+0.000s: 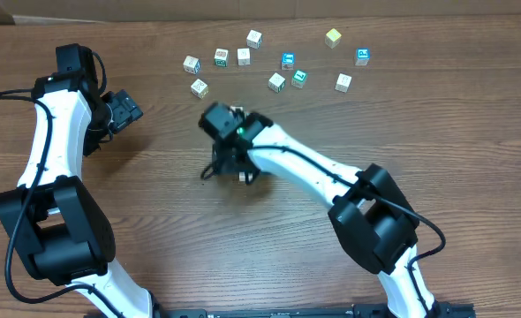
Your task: Form a tower
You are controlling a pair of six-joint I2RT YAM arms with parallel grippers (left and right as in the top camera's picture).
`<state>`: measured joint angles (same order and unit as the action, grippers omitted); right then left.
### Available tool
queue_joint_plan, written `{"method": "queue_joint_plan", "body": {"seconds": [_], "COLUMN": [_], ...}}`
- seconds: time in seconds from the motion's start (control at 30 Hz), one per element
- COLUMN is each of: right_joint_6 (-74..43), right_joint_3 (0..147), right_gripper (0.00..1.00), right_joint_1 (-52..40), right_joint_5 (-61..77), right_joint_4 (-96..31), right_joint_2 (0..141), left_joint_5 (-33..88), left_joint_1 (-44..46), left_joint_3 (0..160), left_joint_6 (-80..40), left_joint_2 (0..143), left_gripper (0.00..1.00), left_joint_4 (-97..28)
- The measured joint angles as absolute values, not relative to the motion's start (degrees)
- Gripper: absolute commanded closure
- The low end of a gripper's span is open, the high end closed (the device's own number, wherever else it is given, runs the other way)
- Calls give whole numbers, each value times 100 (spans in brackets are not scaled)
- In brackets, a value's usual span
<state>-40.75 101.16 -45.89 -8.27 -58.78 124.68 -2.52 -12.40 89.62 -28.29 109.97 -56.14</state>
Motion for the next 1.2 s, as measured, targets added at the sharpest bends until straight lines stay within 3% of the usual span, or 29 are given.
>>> {"method": "queue_joint_plan", "body": {"seconds": [0.3,0.6,0.63,0.73,0.77,0.8,0.83,1.1,1.17,1.2], "right_joint_6": [-3793,-3168,-3127,-3046,-3037,-3050,-2991,-2604,-2471,-2403], "right_joint_3": [11618,11773,11773,11773,11773,11773,11773,11688,11563,11485], "right_gripper": [0,4,9,35,49,82,96,95,70,65], "right_joint_1": [-3918,-3162,-3015,-2617,-2497,-2377,-2272,-2067,-2071,-2071], "right_joint_5": [-836,-832,-834,-838,-845,-845,-856,-856,-884,-939], "right_joint_4": [-6316,-6578,-6602,-6567,-6532,-6462,-6401,-5282,-4967,-4764], "right_joint_2": [12468,12468,12468,12468,12468,12468,12468,12468,12468,12468], "left_joint_5": [-252,-252,-252,-252,-252,-255,-255,-252,-252,-255], "left_joint_1": [-1240,-1240,-1240,-1240,-1240,-1240,-1240,-1240,-1240,-1240], "left_joint_3": [8962,8962,8962,8962,8962,8962,8962,8962,8962,8962], "left_joint_6": [-2829,-2829,-2829,-2829,-2829,-2829,-2829,-2829,-2832,-2832], "left_joint_2": [10997,10997,10997,10997,10997,10997,10997,10997,10997,10997], "left_gripper": [1,0,0,1,0,0,0,0,0,0], "left_joint_4": [-5614,-5614,-5614,-5614,-5614,-5614,-5614,-5616,-5614,-5614]}}
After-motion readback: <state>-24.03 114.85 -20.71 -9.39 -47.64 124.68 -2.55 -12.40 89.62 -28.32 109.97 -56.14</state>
